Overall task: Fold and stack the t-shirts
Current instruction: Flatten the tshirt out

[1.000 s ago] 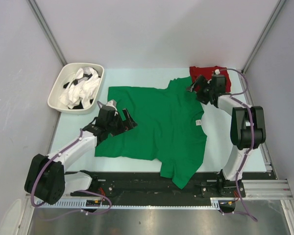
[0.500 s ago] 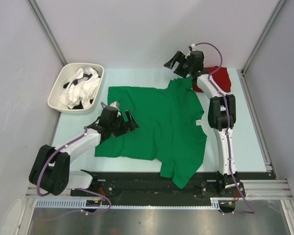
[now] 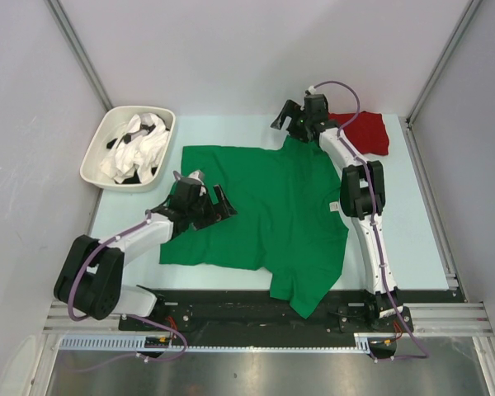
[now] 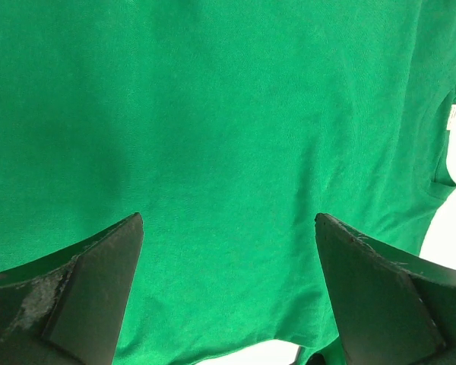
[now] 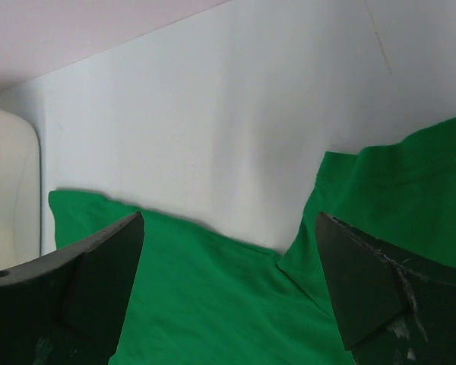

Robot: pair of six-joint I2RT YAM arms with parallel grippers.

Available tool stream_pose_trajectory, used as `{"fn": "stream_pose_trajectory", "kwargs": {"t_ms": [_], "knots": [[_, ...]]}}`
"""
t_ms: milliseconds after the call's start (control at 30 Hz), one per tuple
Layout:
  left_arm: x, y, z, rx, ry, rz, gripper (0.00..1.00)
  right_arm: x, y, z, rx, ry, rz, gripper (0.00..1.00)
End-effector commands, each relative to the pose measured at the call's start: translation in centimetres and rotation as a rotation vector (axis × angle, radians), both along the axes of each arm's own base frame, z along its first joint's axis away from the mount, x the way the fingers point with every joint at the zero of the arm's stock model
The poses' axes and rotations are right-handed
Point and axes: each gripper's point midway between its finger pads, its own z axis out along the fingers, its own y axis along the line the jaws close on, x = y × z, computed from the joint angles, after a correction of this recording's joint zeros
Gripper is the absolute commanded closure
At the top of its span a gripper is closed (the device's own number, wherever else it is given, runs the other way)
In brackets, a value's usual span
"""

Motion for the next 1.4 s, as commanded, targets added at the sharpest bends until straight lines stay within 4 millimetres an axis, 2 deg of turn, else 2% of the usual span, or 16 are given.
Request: {"fn": "stream_pose_trajectory", "kwargs": {"t_ms": [0, 167, 400, 500, 533, 567, 600, 633, 667, 867, 1167, 1300, 1333, 1367], "knots": [[1.1, -1.3, 1.6, -0.043, -0.054, -0.035, 0.01, 0.4, -0.7, -0.4, -0.061, -0.016, -0.026, 0.0], [1.1, -1.6, 1.2, -0.05, -0.035, -0.045, 0.01, 0.2, -1.2, -1.8, -0.078, 0.012, -0.041, 0.0], [1.2, -1.7, 1.1, -0.054, -0.026, -0.038, 0.01, 0.0, -1.9, -5.1, -0.1, 0.072, -0.058, 0.0], [1.1, -1.7, 1.1, -0.058, -0.02, -0.037, 0.01, 0.2, -1.7, -5.3, -0.074, 0.075, -0.061, 0.0], [1.0, -1.6, 1.0, -0.054, -0.019, -0.038, 0.01, 0.2, -1.5, -6.2, -0.074, 0.089, -0.058, 0.0], [1.1, -1.6, 0.9, -0.053, -0.02, -0.039, 0.01, 0.7, -1.3, -5.4, -0.059, 0.071, -0.059, 0.0], [1.0, -1.6, 0.8, -0.049, -0.017, -0.041, 0.01, 0.7, -1.1, -5.6, -0.052, 0.074, -0.053, 0.0], [0.9, -1.7, 0.6, -0.053, -0.015, -0.043, 0.01, 0.6, -0.9, -6.7, -0.051, 0.096, -0.049, 0.0], [0.9, -1.6, 0.6, -0.054, -0.015, -0.043, 0.01, 0.8, -0.5, -6.2, -0.037, 0.089, -0.047, 0.0], [0.5, -1.5, 0.3, -0.05, -0.008, -0.043, 0.01, 0.8, 0.3, -7.7, 0.015, 0.121, -0.044, 0.0], [0.6, -0.9, 1.2, -0.038, -0.03, -0.023, 0.01, 1.3, 1.4, -8.3, 0.14, 0.17, -0.076, 0.0], [1.1, -0.8, 1.7, -0.028, -0.042, -0.011, 0.01, 1.9, 1.7, -8.2, 0.18, 0.163, -0.097, 0.0], [1.4, -0.9, 2.0, -0.032, -0.047, -0.01, 0.01, 2.0, 1.5, -8.9, 0.187, 0.172, -0.102, 0.0], [1.5, -1.0, 2.1, -0.036, -0.05, -0.012, 0.01, 2.2, 1.9, -8.5, 0.225, 0.175, -0.106, 0.0]]}}
